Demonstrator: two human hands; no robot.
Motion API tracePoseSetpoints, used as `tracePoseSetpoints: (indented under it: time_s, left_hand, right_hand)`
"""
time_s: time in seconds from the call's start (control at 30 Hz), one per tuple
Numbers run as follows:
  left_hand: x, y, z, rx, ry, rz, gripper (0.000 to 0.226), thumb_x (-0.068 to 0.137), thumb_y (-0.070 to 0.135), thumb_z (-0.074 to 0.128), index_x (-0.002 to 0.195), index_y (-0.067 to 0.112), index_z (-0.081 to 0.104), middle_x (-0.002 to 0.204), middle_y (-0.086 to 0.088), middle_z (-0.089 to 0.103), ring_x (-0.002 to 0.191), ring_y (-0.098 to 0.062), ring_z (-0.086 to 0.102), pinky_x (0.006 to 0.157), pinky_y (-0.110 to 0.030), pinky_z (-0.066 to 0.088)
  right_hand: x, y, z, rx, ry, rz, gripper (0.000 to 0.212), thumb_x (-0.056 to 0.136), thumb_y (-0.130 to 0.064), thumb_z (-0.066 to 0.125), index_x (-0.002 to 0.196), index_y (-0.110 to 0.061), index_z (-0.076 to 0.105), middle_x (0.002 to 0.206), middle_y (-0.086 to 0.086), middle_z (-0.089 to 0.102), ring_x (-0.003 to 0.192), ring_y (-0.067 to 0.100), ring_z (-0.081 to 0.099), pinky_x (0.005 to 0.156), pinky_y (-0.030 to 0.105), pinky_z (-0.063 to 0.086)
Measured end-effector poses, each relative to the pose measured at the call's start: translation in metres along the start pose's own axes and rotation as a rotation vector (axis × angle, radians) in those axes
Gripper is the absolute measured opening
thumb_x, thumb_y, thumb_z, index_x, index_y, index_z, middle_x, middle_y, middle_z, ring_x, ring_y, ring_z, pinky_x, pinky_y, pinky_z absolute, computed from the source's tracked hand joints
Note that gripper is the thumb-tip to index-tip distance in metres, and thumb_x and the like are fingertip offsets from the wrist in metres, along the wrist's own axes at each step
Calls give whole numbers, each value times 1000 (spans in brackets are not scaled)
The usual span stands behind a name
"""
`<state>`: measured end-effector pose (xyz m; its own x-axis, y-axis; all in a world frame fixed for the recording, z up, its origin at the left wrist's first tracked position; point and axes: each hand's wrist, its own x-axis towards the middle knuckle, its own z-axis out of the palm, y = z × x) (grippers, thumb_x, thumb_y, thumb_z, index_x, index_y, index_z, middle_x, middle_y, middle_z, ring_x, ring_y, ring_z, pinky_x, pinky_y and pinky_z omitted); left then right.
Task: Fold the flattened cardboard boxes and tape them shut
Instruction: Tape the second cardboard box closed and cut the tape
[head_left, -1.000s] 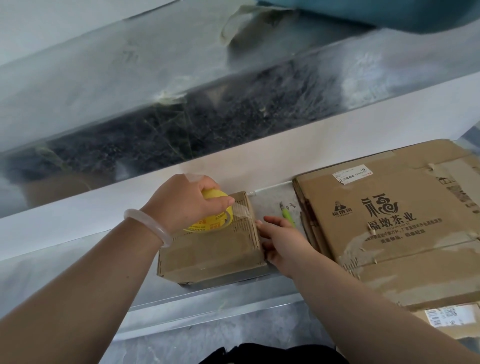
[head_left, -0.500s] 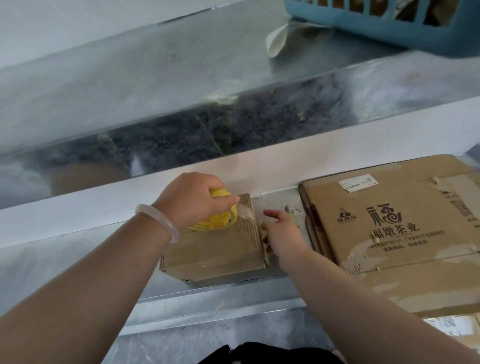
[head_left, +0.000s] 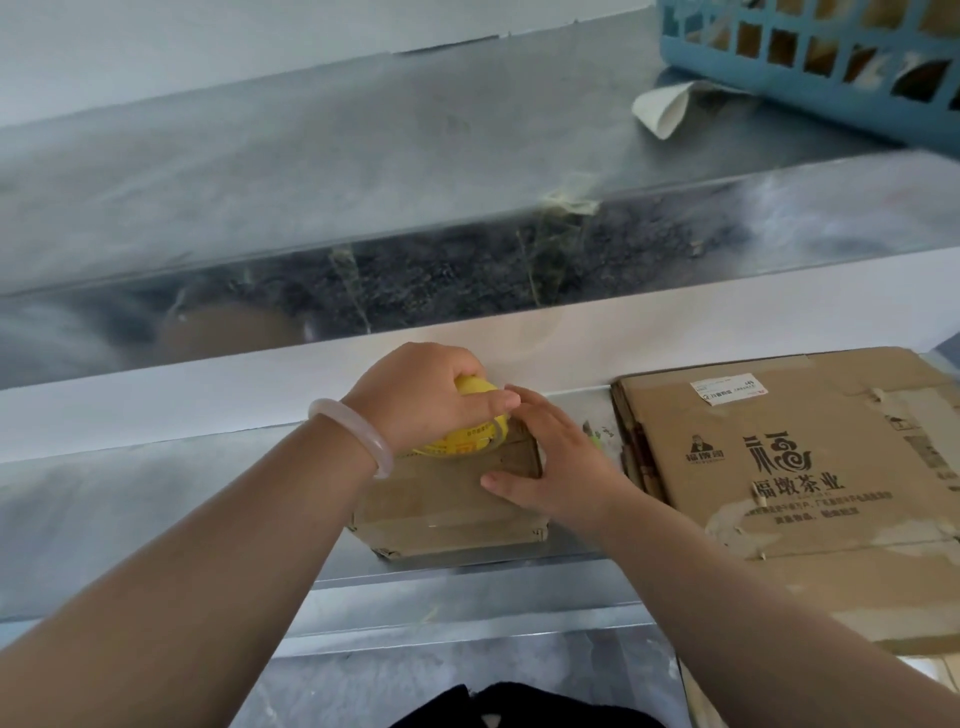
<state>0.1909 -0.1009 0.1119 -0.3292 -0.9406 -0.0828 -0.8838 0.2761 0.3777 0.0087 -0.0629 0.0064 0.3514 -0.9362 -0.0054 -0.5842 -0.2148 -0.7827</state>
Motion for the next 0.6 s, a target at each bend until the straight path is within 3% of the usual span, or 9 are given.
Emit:
tracePoseSetpoints:
  time_s: [0.1,0.17,0.27,0.4,0.5,0.6]
  left_hand:
    - [-5,-11,-4,-129,-18,24,45,73,77,51,89,38,66,81,17,67,77,1,61,65,-25,50]
    - [-13,-23,-8,-281,-34,34,26,79,67,59,84,42,64,77,23,67,70,5,61,62,-19,44]
    - [-20,-34,-12,-366,-28,55,26,75,67,63,81,42,64,78,24,68,68,5,62,62,-17,42]
    - [-24,-34,-16,-115,45,5,46,58,80,57,83,42,66,78,19,66,75,0,62,65,-22,49]
    - [-30,-39,-24,85,43,-22,49,64,77,59,90,36,68,81,17,64,76,-2,59,67,-29,53]
    - [-35,-47,-28,252,30,-1,52,62,81,53,88,38,65,79,17,62,75,-3,56,63,-28,49]
  right_hand:
    - [0,-3,-3,-8,-8,6,89,63,-74,58,144,-45,33,131,-59,7,133,-6,29,109,28,32]
    - [0,-3,-4,-3,-8,1,85,67,-70,63,143,-42,38,138,-50,13,137,0,31,113,33,32]
    - [0,-3,-5,-7,-24,8,82,71,-63,69,144,-45,36,147,-41,17,138,0,30,115,36,31]
    - [-1,-4,-8,-39,-33,19,93,63,-77,57,147,-46,32,142,-48,13,138,-4,28,115,34,30]
    - [-1,-4,-9,-84,-61,34,93,64,-79,55,147,-48,27,139,-54,7,138,-5,26,113,34,30]
    - [-1,-5,-8,-95,-79,47,90,66,-79,56,146,-51,24,143,-52,6,137,-5,24,114,36,29]
